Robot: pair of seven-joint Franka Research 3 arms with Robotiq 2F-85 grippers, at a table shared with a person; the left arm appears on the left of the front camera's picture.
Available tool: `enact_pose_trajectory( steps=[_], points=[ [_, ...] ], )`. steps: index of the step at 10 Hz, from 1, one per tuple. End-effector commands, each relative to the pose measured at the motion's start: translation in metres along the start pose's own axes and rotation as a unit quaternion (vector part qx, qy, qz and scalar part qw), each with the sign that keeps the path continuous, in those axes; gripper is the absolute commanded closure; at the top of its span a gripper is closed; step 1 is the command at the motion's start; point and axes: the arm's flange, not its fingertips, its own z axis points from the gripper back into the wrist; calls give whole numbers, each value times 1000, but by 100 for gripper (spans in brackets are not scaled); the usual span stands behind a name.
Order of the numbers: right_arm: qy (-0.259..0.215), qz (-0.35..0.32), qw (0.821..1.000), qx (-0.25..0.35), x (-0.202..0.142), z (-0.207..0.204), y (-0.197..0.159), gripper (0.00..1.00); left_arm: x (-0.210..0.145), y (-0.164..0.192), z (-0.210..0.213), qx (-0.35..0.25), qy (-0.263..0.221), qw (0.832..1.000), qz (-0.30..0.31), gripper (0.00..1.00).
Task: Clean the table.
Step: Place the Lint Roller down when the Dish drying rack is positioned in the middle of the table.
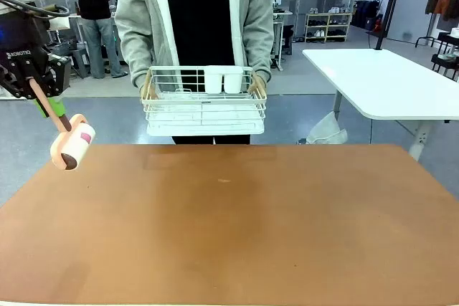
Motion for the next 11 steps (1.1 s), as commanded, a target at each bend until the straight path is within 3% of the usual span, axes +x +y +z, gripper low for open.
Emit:
enact_pose_trajectory(
  steps=[1, 11],
  points=[
    [1, 5, 1000, 2, -2, 0, 3, 0, -2, 0, 1, 0, 3, 1000, 0, 79],
    [1, 5, 1000, 2, -2, 0, 3, 0, -2, 0, 1, 0, 3, 1000, 0, 79]
  ],
)
